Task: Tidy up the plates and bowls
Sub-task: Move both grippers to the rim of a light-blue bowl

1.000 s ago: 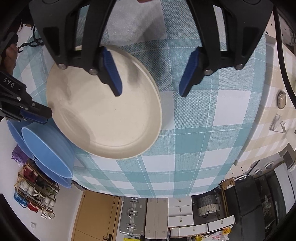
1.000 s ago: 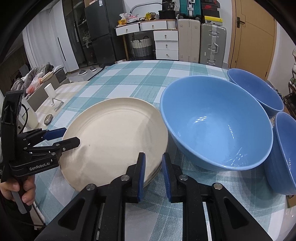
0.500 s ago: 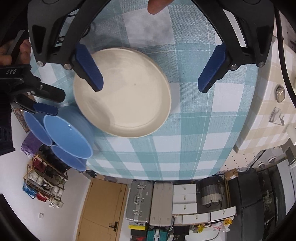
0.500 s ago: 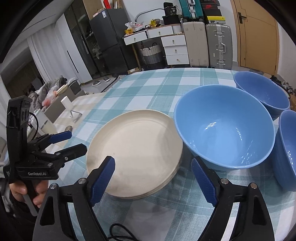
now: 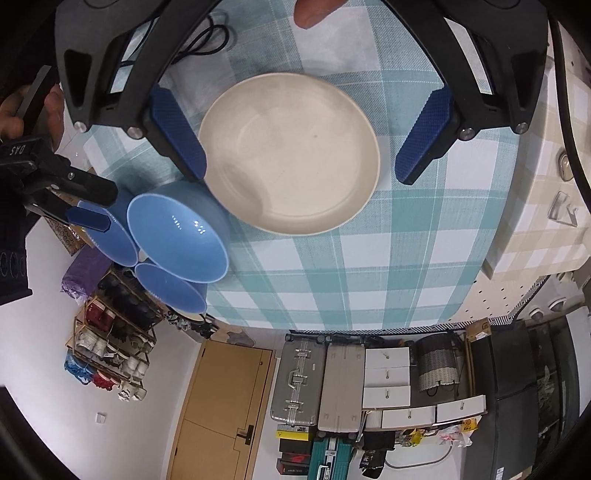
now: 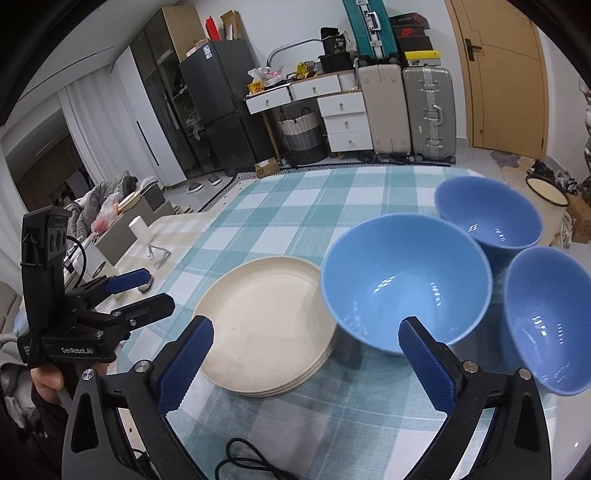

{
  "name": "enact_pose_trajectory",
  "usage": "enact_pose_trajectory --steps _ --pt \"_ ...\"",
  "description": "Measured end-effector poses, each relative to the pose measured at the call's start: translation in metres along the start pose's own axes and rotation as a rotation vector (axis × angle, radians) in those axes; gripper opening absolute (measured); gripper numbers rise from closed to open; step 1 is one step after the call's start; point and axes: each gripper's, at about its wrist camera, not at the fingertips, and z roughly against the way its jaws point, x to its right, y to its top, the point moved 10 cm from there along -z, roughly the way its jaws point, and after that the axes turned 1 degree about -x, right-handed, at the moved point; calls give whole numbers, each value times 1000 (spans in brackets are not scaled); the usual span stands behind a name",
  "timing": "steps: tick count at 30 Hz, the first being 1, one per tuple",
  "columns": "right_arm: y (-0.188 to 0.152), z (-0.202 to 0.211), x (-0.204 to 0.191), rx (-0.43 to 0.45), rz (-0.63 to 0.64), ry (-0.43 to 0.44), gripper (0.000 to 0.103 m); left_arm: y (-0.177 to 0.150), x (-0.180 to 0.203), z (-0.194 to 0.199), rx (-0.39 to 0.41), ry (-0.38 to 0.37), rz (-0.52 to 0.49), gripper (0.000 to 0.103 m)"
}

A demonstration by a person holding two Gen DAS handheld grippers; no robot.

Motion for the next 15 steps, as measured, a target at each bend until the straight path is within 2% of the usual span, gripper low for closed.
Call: enact_pose_trajectory --steps 15 --pt "39 45 77 77 -44 -140 102 45 50 -25 10 -39 -53 102"
